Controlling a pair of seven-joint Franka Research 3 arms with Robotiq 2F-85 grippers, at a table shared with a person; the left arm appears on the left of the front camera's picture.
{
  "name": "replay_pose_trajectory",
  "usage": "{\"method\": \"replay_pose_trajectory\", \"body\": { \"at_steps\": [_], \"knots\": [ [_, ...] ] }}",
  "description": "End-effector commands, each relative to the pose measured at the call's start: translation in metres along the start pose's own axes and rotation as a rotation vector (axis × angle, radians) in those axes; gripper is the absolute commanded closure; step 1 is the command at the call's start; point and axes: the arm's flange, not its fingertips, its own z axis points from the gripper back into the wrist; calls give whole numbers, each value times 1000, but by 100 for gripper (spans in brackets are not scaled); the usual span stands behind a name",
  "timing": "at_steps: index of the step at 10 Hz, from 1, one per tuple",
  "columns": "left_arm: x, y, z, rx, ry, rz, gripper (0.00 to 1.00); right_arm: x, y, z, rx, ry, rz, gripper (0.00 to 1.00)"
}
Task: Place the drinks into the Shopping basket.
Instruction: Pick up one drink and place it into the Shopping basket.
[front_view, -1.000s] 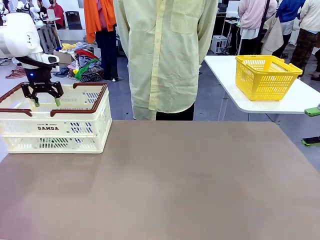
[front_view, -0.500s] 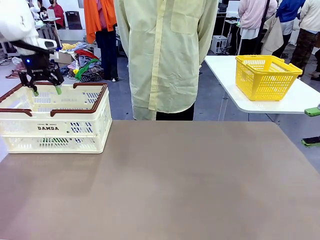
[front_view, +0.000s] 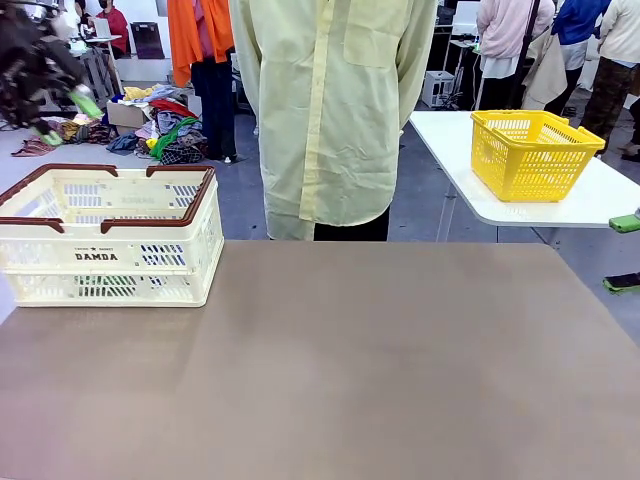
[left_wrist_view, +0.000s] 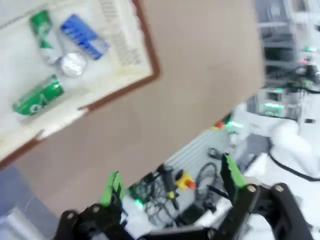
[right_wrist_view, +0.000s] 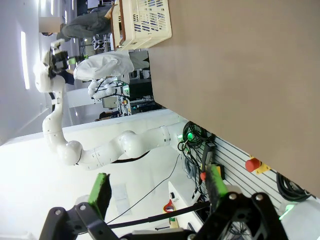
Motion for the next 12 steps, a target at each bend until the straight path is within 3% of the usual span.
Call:
{"method": "replay_pose_trajectory", "body": {
  "at_steps": [1,3,4,5,6,7,8,12],
  "knots": [
    [-62,73,25,-227,-91,-26,0,1,6,3,16,-4,-14,0],
    [-119,168,70,-375,-260,172,0,1,6,3,16,-4,-14,0],
    [-142,204,80,-503,-241,-22,0,1,6,3,16,-4,-14,0],
    [-148,221,81,-520,-272,48,0,1,6,3,16,-4,-14,0],
    [-144,227,77,-524,-274,68,0,1,6,3,16,-4,-14,0],
    [-128,226,70,-525,-213,142,0,1,6,3,16,-4,-14,0],
    [-178,235,71,-496,-301,87,0,1,6,3,16,-4,-14,0],
    [-178,235,71,-496,-301,87,0,1,6,3,16,-4,-14,0]
  ]
}}
